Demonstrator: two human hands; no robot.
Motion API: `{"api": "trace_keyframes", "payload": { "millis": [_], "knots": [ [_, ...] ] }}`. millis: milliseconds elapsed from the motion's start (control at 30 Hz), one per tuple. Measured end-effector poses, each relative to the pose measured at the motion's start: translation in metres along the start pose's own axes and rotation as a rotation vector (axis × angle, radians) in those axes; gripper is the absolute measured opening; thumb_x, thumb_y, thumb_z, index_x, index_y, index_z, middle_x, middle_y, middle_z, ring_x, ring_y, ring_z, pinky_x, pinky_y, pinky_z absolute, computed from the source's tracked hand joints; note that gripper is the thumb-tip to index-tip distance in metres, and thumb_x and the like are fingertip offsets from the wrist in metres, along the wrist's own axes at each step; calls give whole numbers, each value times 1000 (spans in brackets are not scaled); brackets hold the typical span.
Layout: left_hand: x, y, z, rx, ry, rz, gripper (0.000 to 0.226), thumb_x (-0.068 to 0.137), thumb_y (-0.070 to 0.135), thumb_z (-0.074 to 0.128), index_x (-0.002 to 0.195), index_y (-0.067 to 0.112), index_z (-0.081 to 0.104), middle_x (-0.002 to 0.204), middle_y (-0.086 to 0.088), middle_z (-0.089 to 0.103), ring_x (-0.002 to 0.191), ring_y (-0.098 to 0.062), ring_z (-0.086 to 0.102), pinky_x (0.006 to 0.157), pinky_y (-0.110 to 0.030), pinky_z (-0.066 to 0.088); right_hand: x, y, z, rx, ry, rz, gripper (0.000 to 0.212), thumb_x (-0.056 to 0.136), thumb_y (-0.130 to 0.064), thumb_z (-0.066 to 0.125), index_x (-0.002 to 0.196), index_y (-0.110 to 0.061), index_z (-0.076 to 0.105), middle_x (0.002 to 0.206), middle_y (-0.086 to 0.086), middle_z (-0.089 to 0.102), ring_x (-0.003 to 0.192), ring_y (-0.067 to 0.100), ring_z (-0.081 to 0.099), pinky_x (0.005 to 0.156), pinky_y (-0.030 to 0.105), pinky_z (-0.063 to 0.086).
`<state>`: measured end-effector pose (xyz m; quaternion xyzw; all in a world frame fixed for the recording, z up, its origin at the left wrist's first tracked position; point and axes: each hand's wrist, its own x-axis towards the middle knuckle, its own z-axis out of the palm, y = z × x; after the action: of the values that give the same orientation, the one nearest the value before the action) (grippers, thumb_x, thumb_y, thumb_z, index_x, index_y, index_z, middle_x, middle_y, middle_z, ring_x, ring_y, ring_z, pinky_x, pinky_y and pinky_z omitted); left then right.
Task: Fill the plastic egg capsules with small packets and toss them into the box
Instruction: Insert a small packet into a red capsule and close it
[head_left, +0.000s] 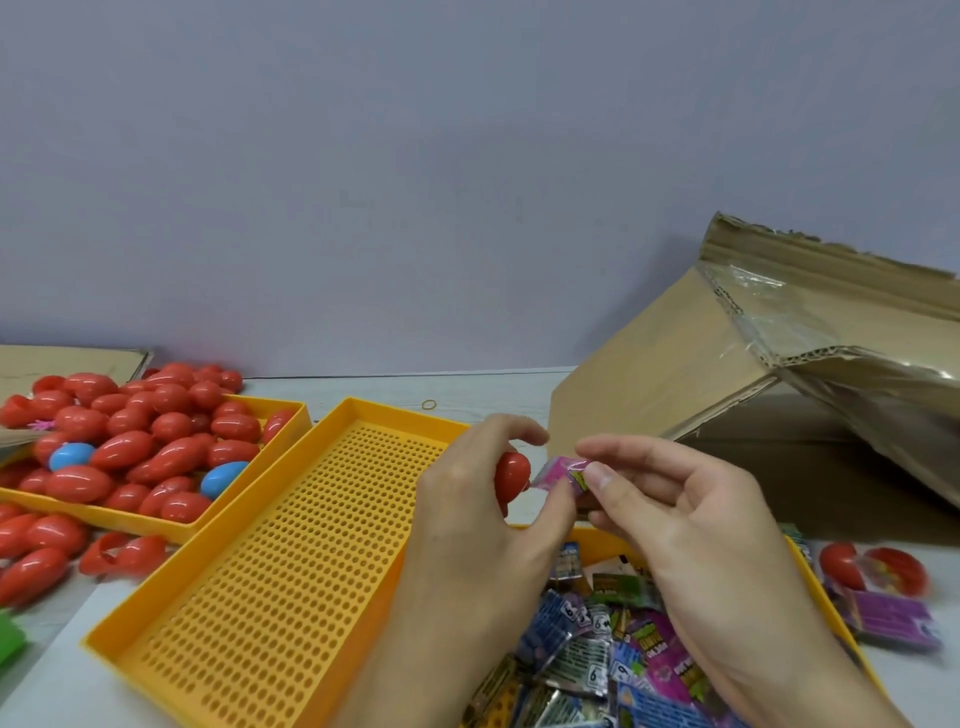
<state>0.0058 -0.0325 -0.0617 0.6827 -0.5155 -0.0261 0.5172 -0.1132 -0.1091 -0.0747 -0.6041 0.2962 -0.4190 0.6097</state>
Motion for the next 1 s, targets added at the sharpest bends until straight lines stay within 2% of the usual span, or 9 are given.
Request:
{"api": "trace_keyframes", "payload": {
  "millis": [233,367,467,567,633,700,800,933,1000],
  "knots": [
    [1,-1,1,-100,8,-54,6,87,30,71,91,31,67,69,21,56,59,-3,50,55,-10,37,1,-3,2,57,-13,-35,30,88,-5,66,94,-31,77,92,-3,77,86,9,73,65,16,54],
    [1,2,3,-211,11,-93,4,91,34,68,89,30,67,69,7,60,55,-4,51,51,-14,40,1,-4,2,60,-23,-21,28,88,-1,66,95,-25,78,91,-1,77,87,12,73,66,17,55],
    [2,4,4,-272,37,-136,4,91,29,63,89,30,67,81,10,67,67,-5,61,54,-10,44,0,-5,2,51,-40,-11,30,87,3,66,97,-23,77,90,0,77,85,14,74,66,16,54],
    [3,4,4,-333,47,-168,9,89,21,65,85,27,69,75,14,67,64,-1,59,53,-9,43,-1,-5,1,29,-47,-10,30,85,3,68,97,-23,77,88,1,77,83,15,74,67,14,54],
    [3,4,3,-358,39,-192,11,86,15,68,85,25,69,74,13,68,62,-1,61,54,-8,43,-1,-6,2,43,-51,2,25,83,-1,71,96,-22,78,89,1,77,85,15,74,68,15,54],
    [4,4,3,-375,35,-203,14,84,12,71,88,25,70,73,6,69,61,-2,62,54,-9,44,-2,-8,2,74,-70,20,19,79,-17,73,95,-25,78,91,2,77,87,14,74,67,18,55],
    [3,3,2,-350,23,-193,23,83,6,70,93,27,68,74,-4,69,58,-3,61,54,-12,46,-3,-10,4,78,-100,27,30,68,-41,69,95,-31,77,92,1,77,89,13,73,66,22,55],
    [2,2,2,-316,-3,-184,29,84,5,69,98,30,65,72,-2,68,57,-3,58,53,-14,46,-5,-15,5,25,-96,-27,31,64,-49,68,89,-33,77,86,-4,76,82,5,70,64,16,52],
    [1,1,2,-304,-17,-192,30,85,7,70,100,32,64,71,-1,66,57,-6,57,54,-17,47,-6,-16,5,-58,-96,-66,31,64,-53,66,87,-35,76,83,-6,75,79,4,68,65,21,51]
  ]
}}
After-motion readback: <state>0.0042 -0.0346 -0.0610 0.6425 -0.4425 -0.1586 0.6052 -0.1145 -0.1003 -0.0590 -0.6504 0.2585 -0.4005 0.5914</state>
